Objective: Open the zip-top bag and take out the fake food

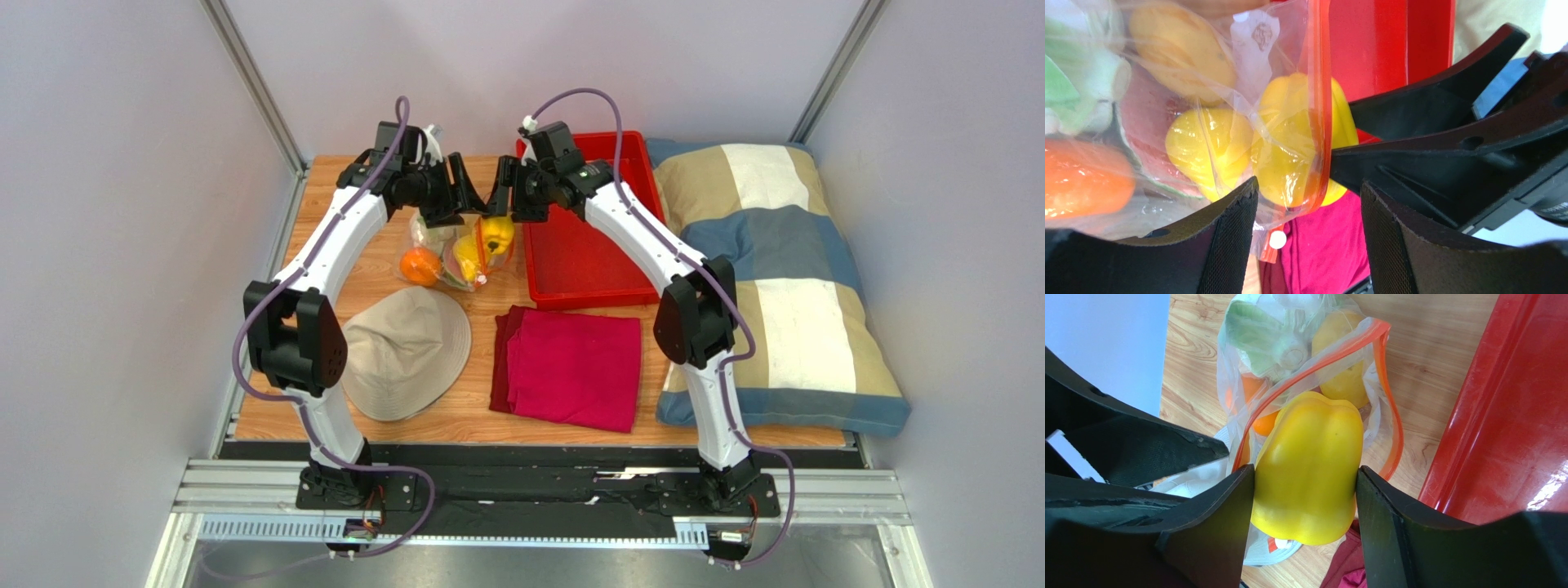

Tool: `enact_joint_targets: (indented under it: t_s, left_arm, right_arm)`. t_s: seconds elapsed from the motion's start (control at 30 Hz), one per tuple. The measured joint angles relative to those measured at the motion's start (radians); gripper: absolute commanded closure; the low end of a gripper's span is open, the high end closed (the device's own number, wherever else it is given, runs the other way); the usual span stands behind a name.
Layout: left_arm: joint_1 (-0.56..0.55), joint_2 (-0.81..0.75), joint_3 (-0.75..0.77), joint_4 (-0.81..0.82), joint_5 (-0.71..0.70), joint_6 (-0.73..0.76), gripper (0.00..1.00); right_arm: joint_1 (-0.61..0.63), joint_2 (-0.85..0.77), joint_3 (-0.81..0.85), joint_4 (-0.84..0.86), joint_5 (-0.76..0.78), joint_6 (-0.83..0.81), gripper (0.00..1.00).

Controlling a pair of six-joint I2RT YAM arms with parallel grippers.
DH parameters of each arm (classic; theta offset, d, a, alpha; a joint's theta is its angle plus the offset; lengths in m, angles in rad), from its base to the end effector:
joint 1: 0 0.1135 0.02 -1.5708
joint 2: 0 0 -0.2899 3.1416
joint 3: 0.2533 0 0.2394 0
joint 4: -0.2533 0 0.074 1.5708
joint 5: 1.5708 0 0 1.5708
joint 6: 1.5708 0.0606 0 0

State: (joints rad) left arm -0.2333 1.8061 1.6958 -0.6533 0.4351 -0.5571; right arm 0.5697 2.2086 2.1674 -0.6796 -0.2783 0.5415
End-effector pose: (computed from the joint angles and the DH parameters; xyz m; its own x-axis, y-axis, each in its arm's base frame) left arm 0.4005 -0.1214 0.3404 -0.8385 -0.2935 -0.4590 0.0737 0.7736 -0.6293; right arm 0.4340 0.2977 0.3095 -0.8331 0.0549 -0.5503 -0.3069 0.7819 0.5426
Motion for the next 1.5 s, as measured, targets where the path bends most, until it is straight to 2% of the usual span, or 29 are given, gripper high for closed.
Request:
enact_joint_targets:
  t_s: [0.27, 0.5, 0.63, 0.8, 0.9, 1.0, 1.03, 1.1, 1.13, 1.17, 1.23, 1.33, 1.43, 1.5]
  left_arm:
    - [-0.014, -0.008, -0.005, -0.017, -0.003, 0.018, 0.31]
    - [-0.039, -0.011, -0.006, -0.029, -0.023, 0.043, 0.3]
    - [-0.106, 0.011, 0.064, -0.098, -0.102, 0.097, 0.3]
    - [-0.243, 0.062, 0.19, -0.156, -0.254, 0.195, 0.31]
    - [-0.318, 0.087, 0.213, -0.187, -0.357, 0.24, 0.3]
    - [-0.365, 0.121, 0.214, -0.214, -0.457, 0.276, 0.25]
    - [-0.372, 0.132, 0.212, -0.219, -0.491, 0.281, 0.25]
    - [-0.38, 0.145, 0.19, -0.222, -0.558, 0.291, 0.23]
    - [-0.381, 0.147, 0.179, -0.227, -0.582, 0.293, 0.23]
    - [-0.383, 0.149, 0.169, -0.229, -0.607, 0.296, 0.23]
    - [-0.385, 0.153, 0.164, -0.232, -0.643, 0.298, 0.26]
    - [-0.385, 0.158, 0.164, -0.229, -0.676, 0.298, 0.3]
    - [-0.387, 0.171, 0.164, -0.225, -0.687, 0.298, 0.31]
    - [-0.387, 0.185, 0.165, -0.225, -0.687, 0.299, 0.26]
  right_arm:
    - [-0.045, -0.012, -0.006, -0.032, 0.014, -0.022, 1.0]
    - [-0.163, -0.124, -0.077, -0.072, 0.069, -0.09, 0.99]
    - [-0.232, -0.172, -0.128, -0.078, 0.09, -0.122, 0.98]
    - [-0.307, -0.195, -0.234, -0.09, 0.105, -0.144, 0.91]
    - [-0.329, -0.196, -0.289, -0.103, 0.115, -0.158, 0.82]
    - [-0.335, -0.197, -0.33, -0.121, 0.131, -0.177, 0.66]
    - [-0.336, -0.197, -0.34, -0.127, 0.137, -0.185, 0.55]
    - [-0.337, -0.198, -0.355, -0.133, 0.15, -0.2, 0.45]
    - [-0.338, -0.198, -0.361, -0.136, 0.156, -0.207, 0.35]
    - [-0.338, -0.2, -0.367, -0.136, 0.163, -0.212, 0.3]
    - [-0.338, -0.201, -0.372, -0.141, 0.172, -0.222, 0.15]
    - [-0.337, -0.201, -0.374, -0.144, 0.182, -0.234, 0.0]
    - [-0.332, -0.203, -0.374, -0.145, 0.195, -0.248, 0.0]
    - [-0.329, -0.206, -0.374, -0.146, 0.2, -0.251, 0.0]
